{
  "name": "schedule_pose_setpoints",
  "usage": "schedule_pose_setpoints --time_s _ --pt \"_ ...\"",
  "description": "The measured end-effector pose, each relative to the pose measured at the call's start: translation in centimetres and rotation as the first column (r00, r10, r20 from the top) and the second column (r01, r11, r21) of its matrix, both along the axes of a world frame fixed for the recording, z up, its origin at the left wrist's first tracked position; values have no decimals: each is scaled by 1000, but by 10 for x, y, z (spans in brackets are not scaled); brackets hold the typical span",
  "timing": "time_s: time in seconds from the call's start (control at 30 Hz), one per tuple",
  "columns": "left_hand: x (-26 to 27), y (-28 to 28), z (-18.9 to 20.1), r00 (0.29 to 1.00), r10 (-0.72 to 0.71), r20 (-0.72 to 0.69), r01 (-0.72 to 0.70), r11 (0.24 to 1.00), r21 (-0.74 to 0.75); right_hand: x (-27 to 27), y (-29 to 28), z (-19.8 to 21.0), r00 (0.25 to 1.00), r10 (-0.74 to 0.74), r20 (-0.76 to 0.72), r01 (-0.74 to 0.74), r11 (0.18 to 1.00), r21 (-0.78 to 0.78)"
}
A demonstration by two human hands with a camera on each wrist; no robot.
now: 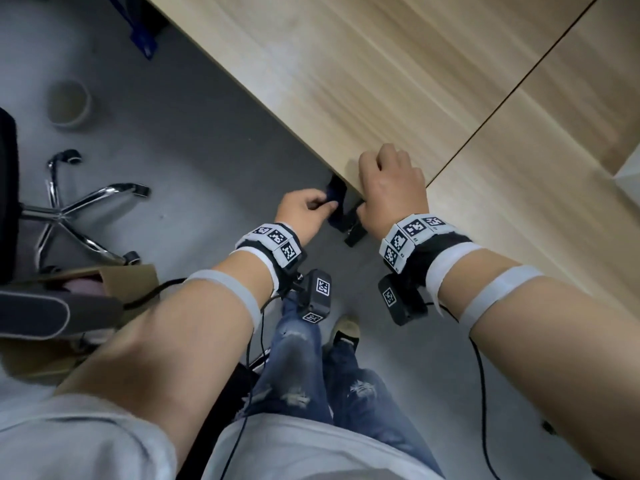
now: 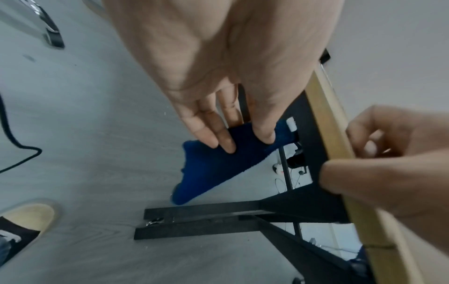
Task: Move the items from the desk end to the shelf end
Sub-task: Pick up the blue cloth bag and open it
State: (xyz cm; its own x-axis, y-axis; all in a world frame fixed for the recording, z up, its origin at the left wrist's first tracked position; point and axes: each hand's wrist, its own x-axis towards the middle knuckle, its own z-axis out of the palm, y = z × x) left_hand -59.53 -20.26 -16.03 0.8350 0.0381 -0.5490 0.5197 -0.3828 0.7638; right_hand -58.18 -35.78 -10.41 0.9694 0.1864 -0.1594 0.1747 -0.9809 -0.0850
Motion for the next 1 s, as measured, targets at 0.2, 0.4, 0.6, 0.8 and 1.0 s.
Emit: schedule_pose_setpoints --time_s 0.2,0.4,0.6,0.8,1.0 --pt "-14 16 46 997 64 -53 -70 989 -127 -3 3 28 965 -42 -260 104 968 230" --pt "-20 26 122 985 -154 81 161 984 -80 -10 0 88 875 83 -478 243 777 581" --pt "-13 -7 210 911 -346 223 348 937 35 -17 -46 175 970 -2 -242 168 726 667" --pt "-4 -67 268 826 -446 344 421 895 151 -38 -111 247 992 -117 37 71 797 600" --pt "4 -134 296 660 -575 483 453 818 356 -60 -174 286 958 -197 206 64 854 517"
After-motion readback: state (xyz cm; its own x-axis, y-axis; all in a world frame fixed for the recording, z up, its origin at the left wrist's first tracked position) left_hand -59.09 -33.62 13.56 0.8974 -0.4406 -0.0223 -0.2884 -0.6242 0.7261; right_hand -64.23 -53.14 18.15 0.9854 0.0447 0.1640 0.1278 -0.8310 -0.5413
